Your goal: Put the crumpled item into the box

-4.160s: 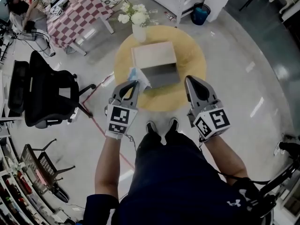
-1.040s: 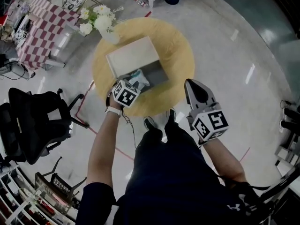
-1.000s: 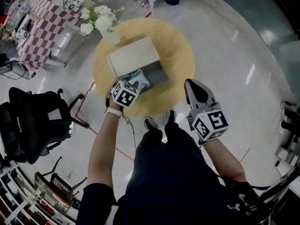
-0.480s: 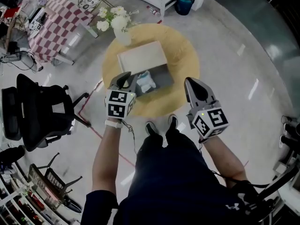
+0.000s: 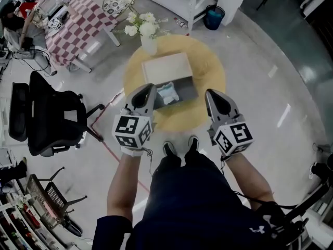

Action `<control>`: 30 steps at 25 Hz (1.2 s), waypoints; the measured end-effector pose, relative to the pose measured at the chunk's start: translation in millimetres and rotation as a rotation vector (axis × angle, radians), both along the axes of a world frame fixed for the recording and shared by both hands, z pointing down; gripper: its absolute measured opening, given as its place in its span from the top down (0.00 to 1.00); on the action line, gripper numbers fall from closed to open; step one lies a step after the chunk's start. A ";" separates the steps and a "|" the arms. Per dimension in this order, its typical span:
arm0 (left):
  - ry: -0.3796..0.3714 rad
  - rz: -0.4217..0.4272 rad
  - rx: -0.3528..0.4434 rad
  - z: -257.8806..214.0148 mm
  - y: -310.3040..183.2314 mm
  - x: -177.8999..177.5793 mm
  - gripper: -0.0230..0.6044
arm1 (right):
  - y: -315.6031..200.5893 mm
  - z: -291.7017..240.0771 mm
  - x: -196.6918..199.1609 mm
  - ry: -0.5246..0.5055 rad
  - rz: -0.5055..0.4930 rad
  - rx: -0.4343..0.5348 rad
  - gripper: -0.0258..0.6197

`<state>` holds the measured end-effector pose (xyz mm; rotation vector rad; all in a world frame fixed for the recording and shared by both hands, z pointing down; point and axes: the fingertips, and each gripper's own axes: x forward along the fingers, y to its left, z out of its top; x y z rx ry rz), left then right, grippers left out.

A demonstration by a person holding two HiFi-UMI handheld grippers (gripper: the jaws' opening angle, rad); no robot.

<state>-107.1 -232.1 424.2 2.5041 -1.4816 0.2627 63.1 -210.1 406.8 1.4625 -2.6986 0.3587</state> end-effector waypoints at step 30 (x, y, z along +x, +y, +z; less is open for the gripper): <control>0.113 -0.203 0.316 -130.0 65.2 -43.9 0.93 | 26.1 -85.1 -16.0 -0.035 -0.052 0.197 0.96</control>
